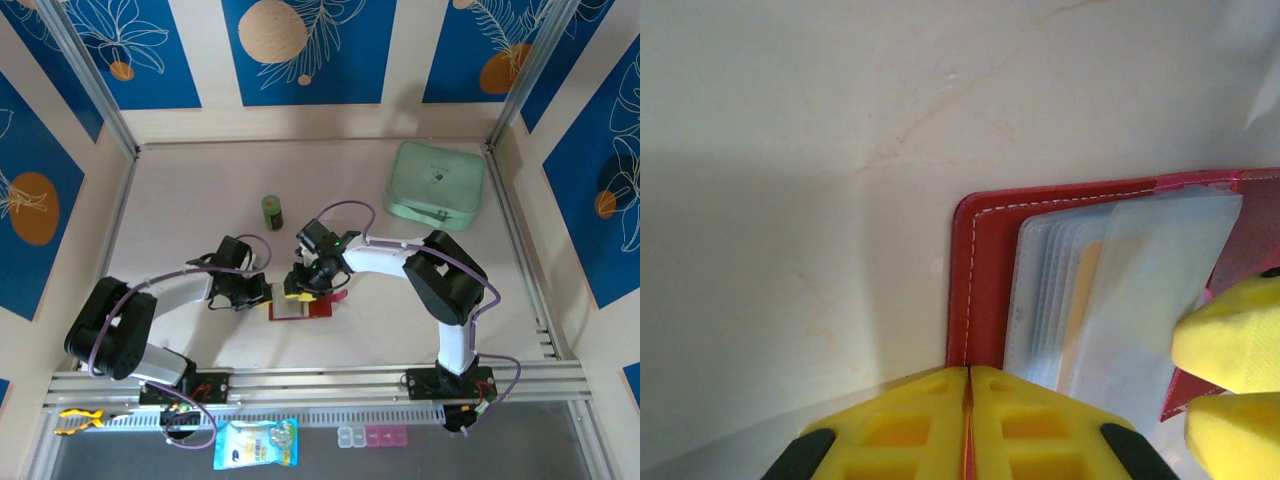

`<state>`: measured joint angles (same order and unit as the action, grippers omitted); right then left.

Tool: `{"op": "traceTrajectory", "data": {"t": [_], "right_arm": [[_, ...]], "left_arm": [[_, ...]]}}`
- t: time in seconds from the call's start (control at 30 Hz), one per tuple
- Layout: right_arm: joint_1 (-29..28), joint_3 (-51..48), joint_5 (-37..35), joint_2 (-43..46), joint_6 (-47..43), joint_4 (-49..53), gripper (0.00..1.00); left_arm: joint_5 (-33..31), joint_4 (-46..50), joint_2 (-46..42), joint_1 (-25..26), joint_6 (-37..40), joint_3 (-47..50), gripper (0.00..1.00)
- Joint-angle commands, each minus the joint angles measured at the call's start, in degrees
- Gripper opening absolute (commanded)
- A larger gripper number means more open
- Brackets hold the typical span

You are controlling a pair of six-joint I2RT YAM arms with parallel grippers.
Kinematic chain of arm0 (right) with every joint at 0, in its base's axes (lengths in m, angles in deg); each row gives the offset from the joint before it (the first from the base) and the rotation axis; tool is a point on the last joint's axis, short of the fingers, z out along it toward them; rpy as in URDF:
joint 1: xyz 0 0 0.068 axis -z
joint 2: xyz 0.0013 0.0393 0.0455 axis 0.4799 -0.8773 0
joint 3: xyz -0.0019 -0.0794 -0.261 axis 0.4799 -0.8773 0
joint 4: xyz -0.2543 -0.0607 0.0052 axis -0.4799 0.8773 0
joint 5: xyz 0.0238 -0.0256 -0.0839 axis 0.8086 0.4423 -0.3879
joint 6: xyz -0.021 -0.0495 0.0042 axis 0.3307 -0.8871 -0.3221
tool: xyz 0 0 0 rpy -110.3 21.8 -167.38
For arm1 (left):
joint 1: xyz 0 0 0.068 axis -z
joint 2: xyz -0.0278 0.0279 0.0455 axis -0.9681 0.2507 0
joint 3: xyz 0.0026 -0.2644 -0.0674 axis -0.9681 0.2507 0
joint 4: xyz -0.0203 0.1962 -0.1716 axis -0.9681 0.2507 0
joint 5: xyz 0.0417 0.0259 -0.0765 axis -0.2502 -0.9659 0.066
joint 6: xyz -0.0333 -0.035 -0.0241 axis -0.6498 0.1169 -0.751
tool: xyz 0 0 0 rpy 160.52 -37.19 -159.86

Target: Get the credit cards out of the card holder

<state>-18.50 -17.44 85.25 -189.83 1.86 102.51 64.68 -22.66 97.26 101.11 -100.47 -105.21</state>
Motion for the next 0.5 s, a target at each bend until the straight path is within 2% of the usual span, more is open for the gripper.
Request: {"op": "traceTrajectory", "data": {"t": [0.0, 0.47], "right_arm": [[0.98, -1.57, 0.94, 2.4, 0.16, 1.66, 0.39], [1.92, -2.63, 2.54, 2.14, -0.72, 1.31, 0.38]], "left_arm": [[-0.13, 2.03, 0.28, 0.3, 1.36, -0.71, 0.11], [2.6, 3.63, -4.6, 0.76, -1.28, -4.0, 0.18]]}}
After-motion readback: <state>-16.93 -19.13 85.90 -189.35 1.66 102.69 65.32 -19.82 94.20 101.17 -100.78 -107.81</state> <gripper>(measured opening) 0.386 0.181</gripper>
